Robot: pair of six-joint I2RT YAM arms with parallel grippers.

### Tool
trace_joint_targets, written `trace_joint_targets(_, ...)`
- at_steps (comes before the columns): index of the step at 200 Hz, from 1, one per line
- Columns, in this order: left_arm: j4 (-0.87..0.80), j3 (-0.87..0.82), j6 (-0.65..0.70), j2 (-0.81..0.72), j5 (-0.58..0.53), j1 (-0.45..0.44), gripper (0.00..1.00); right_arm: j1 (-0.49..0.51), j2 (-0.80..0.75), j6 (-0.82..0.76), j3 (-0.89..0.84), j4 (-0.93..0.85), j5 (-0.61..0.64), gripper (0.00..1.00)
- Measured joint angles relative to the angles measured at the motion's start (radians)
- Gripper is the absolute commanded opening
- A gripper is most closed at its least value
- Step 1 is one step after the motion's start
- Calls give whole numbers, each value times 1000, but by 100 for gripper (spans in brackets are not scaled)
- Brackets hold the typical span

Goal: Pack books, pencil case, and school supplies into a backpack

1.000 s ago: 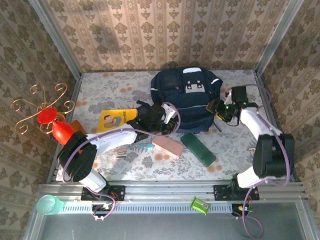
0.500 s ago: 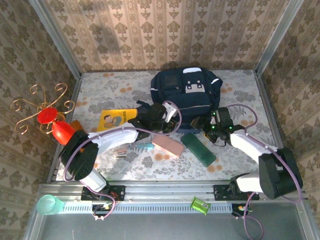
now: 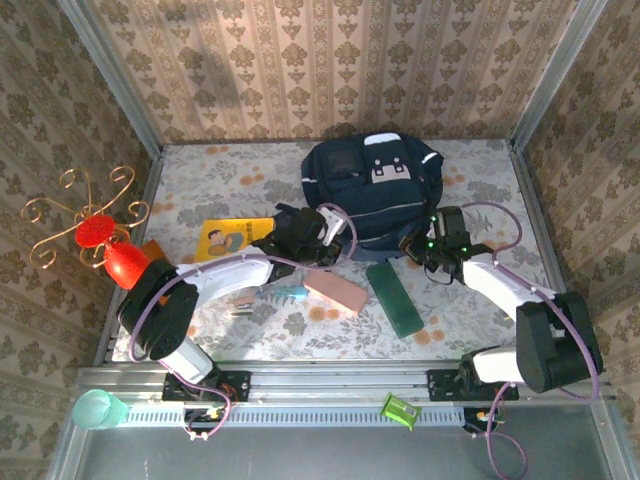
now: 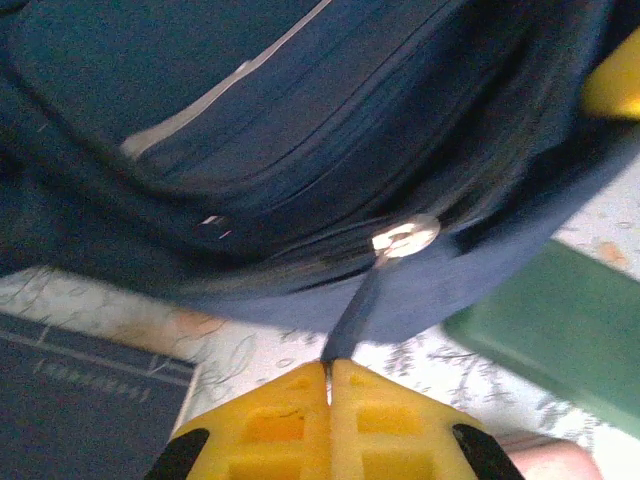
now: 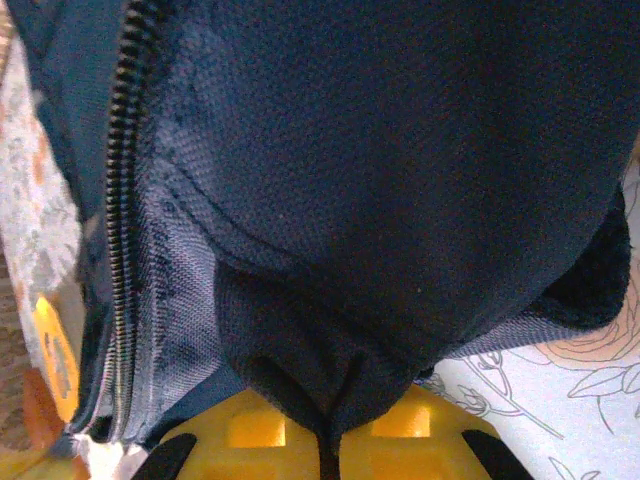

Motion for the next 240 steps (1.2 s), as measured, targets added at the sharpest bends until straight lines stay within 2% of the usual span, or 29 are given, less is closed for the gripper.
trace_joint_targets(27,-1,-25,9,0,-15,48,0,-34,-41,-43,55,-57,-27,0)
trace_joint_targets(62,1,-27,16,0,-2,65,0,-74,-39,-105,96,-115,-79,0)
trace_joint_targets(92,20,-43,24,-22,113,65,33,-82,-21,-146,109,-149,-97,0)
trace_joint_targets(103,32,-43,26,-31,169,65,40,-82,-17,-154,109,-155,-100,0)
trace_joint_targets(126,45,-34,15,-27,271,64,46,-82,-11,-157,109,-156,-101,0)
trace_joint_targets(177,42,68,5,82,396,64,50,-82,-8,-158,109,-156,-101,0)
trace_joint_targets(240,38,156,-19,174,470,64,41,-82,-4,-157,109,-154,-105,0)
